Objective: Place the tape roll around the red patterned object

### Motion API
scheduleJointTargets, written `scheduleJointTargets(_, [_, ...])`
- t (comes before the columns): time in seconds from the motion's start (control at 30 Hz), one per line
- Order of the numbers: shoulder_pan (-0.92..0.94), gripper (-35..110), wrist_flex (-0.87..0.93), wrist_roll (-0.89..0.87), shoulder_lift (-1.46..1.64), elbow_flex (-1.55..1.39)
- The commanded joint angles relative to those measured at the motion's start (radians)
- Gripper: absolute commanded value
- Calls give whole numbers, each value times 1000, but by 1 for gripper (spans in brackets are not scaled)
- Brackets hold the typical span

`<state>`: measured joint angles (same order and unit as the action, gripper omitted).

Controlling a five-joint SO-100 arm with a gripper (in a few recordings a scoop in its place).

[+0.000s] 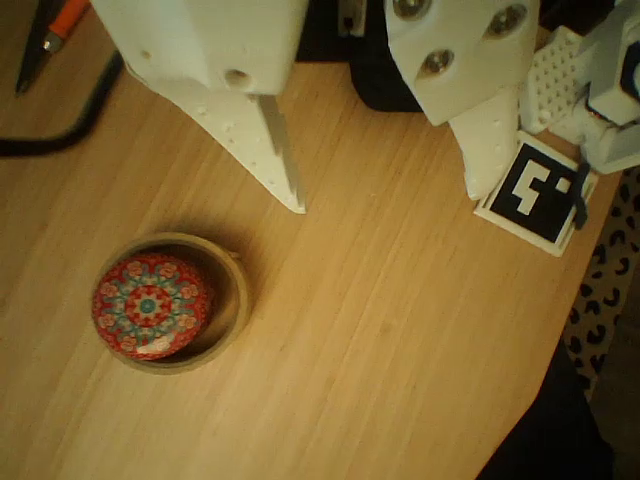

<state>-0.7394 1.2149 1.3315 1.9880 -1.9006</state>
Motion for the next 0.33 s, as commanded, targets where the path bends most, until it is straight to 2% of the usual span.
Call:
scheduleJointTargets(0.0, [-26,41,-8,-5,29,-18])
scheduleJointTargets(0.3, [-15,41,-25,9,37,-26])
